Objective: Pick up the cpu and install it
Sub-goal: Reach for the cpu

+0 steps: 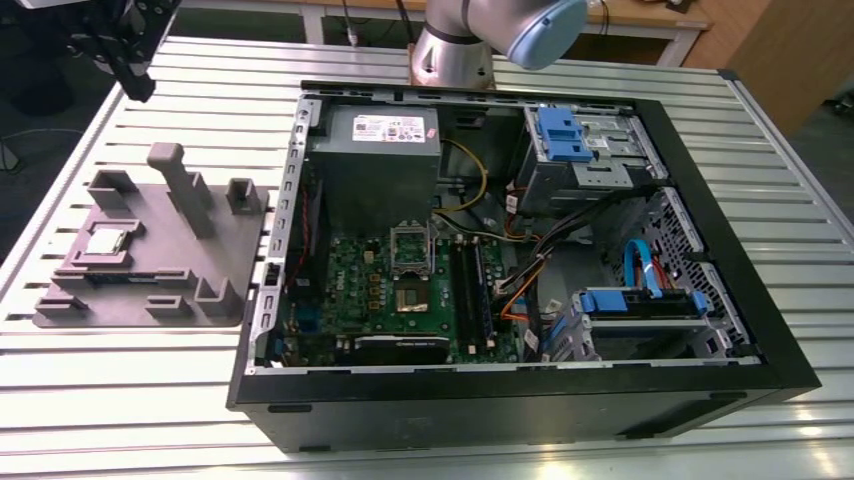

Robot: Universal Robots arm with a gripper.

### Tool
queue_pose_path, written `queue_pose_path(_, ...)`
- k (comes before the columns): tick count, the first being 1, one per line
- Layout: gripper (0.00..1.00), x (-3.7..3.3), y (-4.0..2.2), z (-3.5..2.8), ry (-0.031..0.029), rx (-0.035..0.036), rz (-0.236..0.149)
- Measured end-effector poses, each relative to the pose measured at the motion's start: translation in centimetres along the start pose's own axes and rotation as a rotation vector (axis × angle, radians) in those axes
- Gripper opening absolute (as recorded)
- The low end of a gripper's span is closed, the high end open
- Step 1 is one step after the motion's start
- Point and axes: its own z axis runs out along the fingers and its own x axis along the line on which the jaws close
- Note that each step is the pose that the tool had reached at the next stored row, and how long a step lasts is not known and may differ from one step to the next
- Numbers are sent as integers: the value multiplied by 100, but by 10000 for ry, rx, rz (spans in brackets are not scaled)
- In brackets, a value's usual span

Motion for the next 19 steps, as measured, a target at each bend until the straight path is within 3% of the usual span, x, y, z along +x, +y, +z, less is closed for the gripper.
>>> queue_pose_path(19,10,181,-14,-4,0,0,-1)
